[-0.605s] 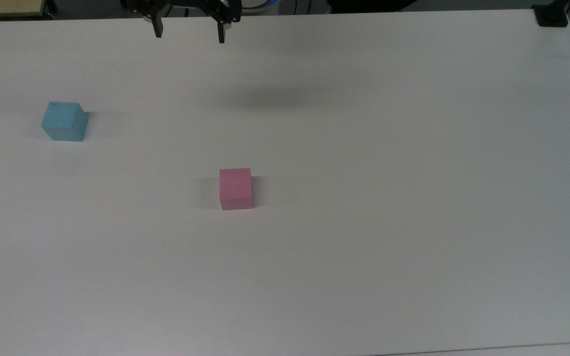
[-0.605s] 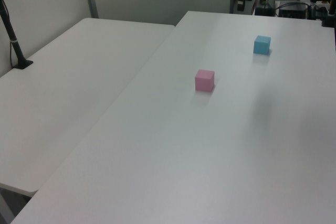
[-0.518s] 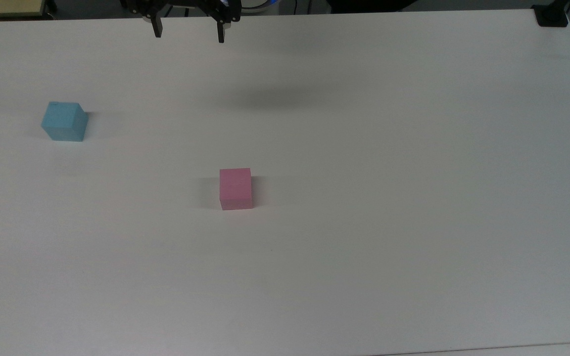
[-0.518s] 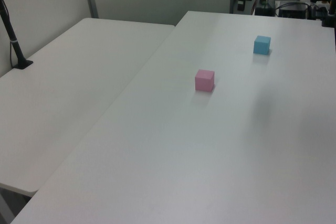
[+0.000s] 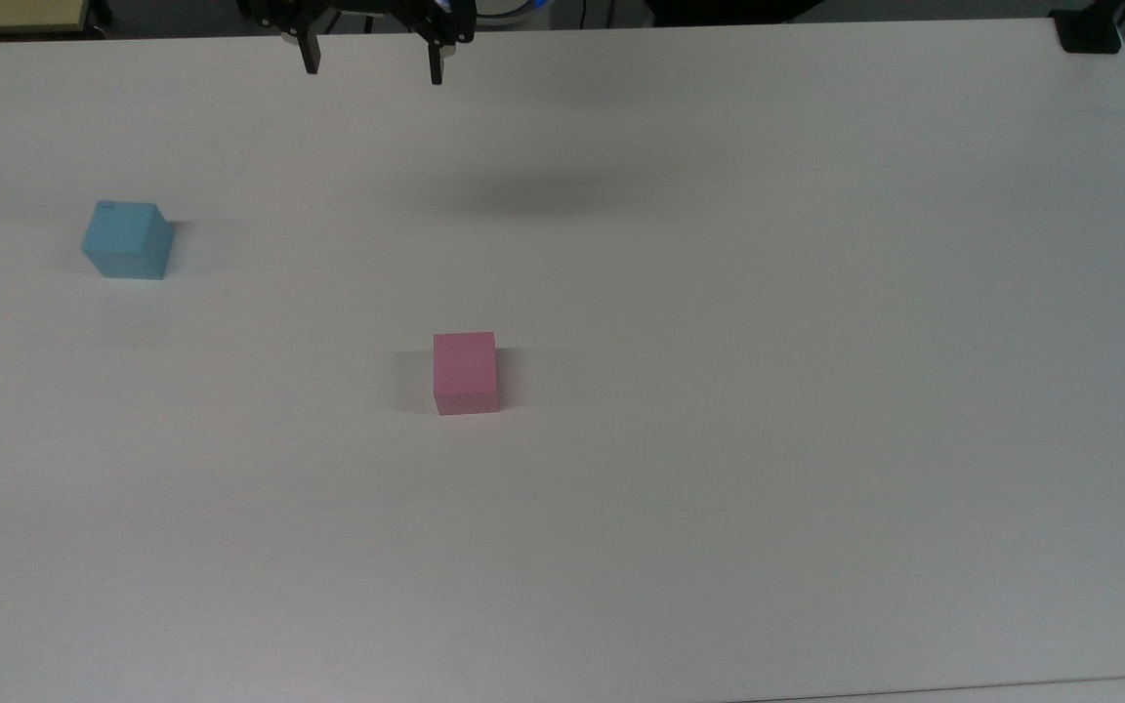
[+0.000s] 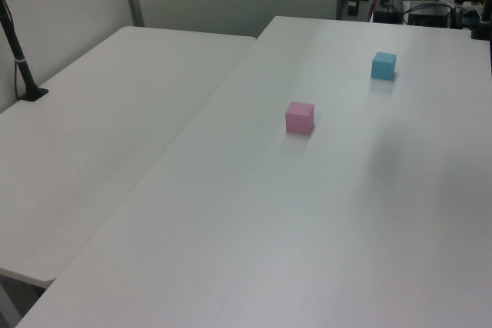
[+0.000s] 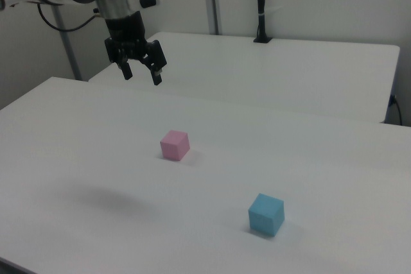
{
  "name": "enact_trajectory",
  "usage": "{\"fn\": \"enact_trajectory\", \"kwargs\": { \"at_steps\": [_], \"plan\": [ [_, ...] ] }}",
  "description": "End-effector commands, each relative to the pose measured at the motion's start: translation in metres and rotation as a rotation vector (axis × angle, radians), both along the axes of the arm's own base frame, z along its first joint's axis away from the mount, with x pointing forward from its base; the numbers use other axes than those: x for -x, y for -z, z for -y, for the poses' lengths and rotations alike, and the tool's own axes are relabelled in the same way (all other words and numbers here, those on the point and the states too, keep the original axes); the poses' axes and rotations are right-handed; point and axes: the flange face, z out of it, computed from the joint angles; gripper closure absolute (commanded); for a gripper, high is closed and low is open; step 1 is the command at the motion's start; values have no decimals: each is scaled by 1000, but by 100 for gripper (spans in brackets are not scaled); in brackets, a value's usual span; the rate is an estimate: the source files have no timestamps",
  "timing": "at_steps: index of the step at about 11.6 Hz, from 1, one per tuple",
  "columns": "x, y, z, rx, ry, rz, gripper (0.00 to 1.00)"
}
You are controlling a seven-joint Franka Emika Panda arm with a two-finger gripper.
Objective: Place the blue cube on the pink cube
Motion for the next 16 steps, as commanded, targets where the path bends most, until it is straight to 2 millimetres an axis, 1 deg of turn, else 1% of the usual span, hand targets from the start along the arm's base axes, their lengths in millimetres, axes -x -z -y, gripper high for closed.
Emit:
{"fn": "enact_trajectory", "kwargs": {
  "at_steps": [1, 6, 10, 12, 16],
  "plan": [
    [4, -4, 1, 20, -7, 15, 0],
    [3, -4, 2, 17, 39, 18, 0],
    [3, -1, 5, 18, 27, 12, 0],
    [3, -2, 10, 25, -31, 11, 0],
    [6, -1, 14, 65, -129, -23, 0]
  ]
}}
